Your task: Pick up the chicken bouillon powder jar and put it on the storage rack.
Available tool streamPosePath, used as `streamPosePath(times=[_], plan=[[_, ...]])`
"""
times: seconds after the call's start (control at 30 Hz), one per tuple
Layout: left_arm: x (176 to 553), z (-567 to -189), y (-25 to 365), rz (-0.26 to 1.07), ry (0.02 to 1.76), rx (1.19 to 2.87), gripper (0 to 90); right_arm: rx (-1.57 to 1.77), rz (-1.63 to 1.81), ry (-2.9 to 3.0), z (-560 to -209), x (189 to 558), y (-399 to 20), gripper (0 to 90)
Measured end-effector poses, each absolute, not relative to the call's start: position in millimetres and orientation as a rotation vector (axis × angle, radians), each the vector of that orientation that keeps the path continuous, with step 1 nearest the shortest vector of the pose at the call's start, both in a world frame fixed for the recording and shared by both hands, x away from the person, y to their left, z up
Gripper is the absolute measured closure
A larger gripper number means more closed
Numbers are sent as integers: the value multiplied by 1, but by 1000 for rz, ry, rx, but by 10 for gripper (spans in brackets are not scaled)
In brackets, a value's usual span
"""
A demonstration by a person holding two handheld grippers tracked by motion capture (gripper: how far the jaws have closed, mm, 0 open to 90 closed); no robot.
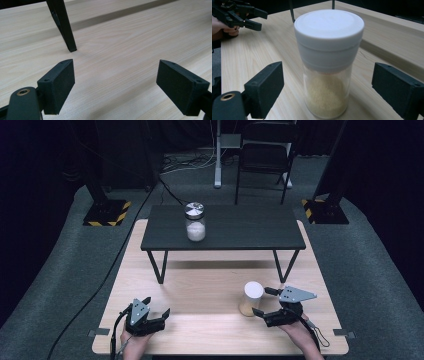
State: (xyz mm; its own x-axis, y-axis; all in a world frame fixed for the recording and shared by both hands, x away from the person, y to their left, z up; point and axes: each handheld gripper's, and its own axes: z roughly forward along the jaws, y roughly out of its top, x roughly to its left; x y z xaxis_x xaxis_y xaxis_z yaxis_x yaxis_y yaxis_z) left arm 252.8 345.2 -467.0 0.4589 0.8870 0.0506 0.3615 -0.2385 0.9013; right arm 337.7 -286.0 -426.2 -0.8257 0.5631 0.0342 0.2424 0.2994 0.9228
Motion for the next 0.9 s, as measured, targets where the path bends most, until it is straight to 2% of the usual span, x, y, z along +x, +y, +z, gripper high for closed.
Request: streamPosePath(times=[0.27,0.33,0.4,0.43,0.47,0.9], plan=[[253,-467,346,731,1060,1808,149,733,1504,2290,-427,349,-266,134],[253,-467,346,729,1061,1807,149,732,1503,2286,-428,350,-263,171],[253,-467,346,730,1061,1806,148,720,1499,2290,-427,352,-261,245],[253,-467,346,730,1061,1806,148,720,1499,2290,-427,352,-261,245],[253,-467,346,731,1062,1804,148,700,1470,2297,-425,353,-258,330],[253,-468,346,728,1057,1803,148,747,1426,2324,-409,356,-257,340]])
